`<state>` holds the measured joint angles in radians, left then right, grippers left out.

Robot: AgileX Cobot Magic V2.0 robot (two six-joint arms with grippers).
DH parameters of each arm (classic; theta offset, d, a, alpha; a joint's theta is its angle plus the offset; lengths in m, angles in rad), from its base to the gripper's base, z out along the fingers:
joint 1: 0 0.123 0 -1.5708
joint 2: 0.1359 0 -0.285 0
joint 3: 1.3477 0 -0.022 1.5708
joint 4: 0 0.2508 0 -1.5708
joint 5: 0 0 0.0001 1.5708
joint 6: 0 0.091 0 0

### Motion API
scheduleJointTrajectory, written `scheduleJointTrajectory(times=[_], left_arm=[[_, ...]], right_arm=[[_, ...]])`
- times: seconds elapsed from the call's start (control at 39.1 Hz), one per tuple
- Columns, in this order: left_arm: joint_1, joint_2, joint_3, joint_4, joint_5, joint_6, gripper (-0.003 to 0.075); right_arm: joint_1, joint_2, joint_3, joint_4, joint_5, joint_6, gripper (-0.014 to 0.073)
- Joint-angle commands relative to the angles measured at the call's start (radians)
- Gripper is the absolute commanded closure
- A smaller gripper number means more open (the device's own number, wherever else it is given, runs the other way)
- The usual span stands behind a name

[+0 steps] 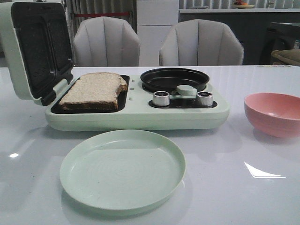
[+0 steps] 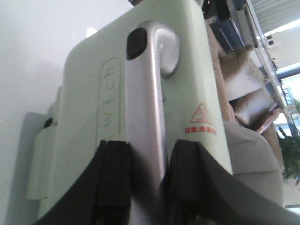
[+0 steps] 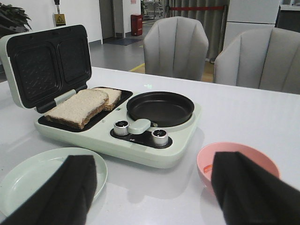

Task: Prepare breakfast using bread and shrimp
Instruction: 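Pull the lid down with the left gripper over the bread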

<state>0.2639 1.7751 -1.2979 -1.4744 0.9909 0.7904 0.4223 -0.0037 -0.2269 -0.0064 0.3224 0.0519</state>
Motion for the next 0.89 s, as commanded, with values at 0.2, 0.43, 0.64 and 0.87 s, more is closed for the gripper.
scheduleJointTrajectory(times=[0.2, 0.43, 0.64, 0.87], left_arm=[[-0.218, -0.041, -0.033, -0.021, -0.011, 0.092, 0.0605], [-0.409, -0.003, -0.033, 0.210, -0.126, 0.084, 0.0605], [-0.468, 0.077, -0.033, 0.273, -0.122, 0.041, 0.0605], [-0.472, 0.097, -0.033, 0.279, -0.121, 0.033, 0.0605]], right_arm=[[-0.004, 0.012, -0.027, -0.011, -0.085, -0.004, -0.0009], [-0.004, 0.012, -0.027, -0.011, -0.085, -0.004, -0.0009], [-0.004, 0.012, -0.027, -0.011, -0.085, -0.004, -0.0009], [-0.004, 0.012, -0.027, -0.011, -0.085, -0.004, -0.0009]])
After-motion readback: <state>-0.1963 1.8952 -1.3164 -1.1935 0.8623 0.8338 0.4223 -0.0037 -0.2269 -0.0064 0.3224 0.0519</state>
